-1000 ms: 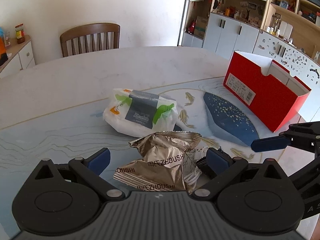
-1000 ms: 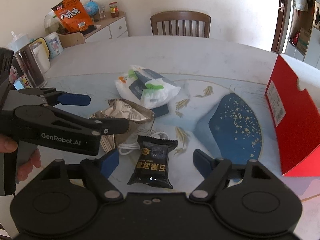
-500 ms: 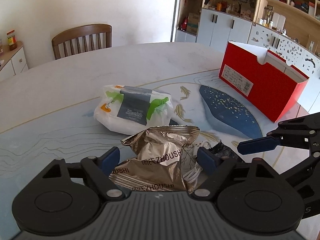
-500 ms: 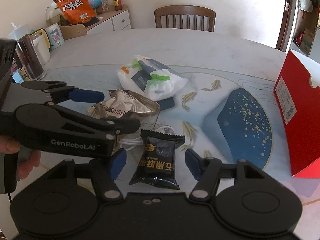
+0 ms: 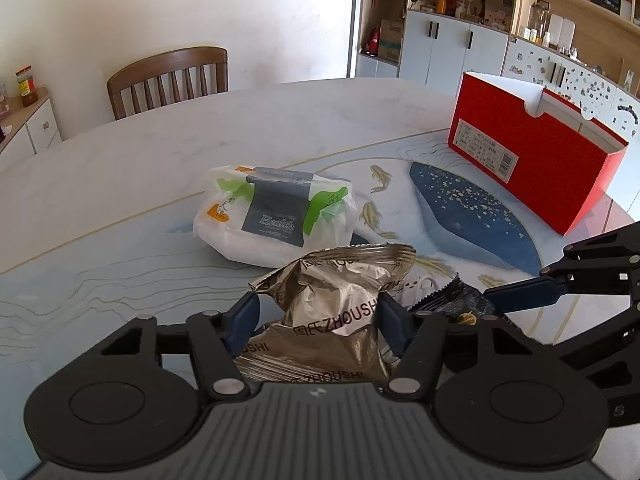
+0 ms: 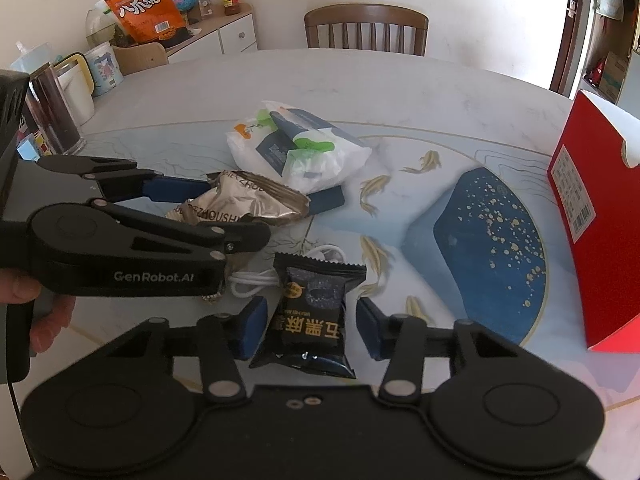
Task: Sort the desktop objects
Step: 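Close left gripper on the gold chip bag while right gripper closes on the black packet, then lift and carry the gold chip bag and black packet to the shoebox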
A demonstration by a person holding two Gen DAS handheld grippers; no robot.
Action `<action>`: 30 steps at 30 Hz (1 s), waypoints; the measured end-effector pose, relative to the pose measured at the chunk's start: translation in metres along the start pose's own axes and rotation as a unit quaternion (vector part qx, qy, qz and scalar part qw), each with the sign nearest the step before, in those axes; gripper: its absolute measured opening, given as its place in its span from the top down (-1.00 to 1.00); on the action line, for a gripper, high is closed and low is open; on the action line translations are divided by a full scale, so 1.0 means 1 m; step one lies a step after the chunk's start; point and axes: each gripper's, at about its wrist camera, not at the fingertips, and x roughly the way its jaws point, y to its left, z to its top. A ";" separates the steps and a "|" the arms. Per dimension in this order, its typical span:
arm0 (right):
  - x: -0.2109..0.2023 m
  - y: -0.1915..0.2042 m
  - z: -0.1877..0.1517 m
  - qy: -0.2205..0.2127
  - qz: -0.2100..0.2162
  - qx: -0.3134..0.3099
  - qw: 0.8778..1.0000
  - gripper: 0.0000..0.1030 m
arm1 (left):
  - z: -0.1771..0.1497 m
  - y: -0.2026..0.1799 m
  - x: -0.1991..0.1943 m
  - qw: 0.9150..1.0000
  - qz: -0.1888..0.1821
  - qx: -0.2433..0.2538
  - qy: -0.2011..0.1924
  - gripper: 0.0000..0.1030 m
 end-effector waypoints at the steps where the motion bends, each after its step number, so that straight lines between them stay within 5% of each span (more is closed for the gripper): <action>1: 0.000 0.000 0.000 -0.001 0.000 0.000 1.000 0.18 | 0.000 0.000 0.000 1.000 0.000 0.002 0.000 -0.18; 30: -0.032 -0.006 0.005 -0.037 -0.015 0.003 0.999 0.35 | 0.012 -0.002 -0.032 1.000 0.025 -0.003 0.010 0.02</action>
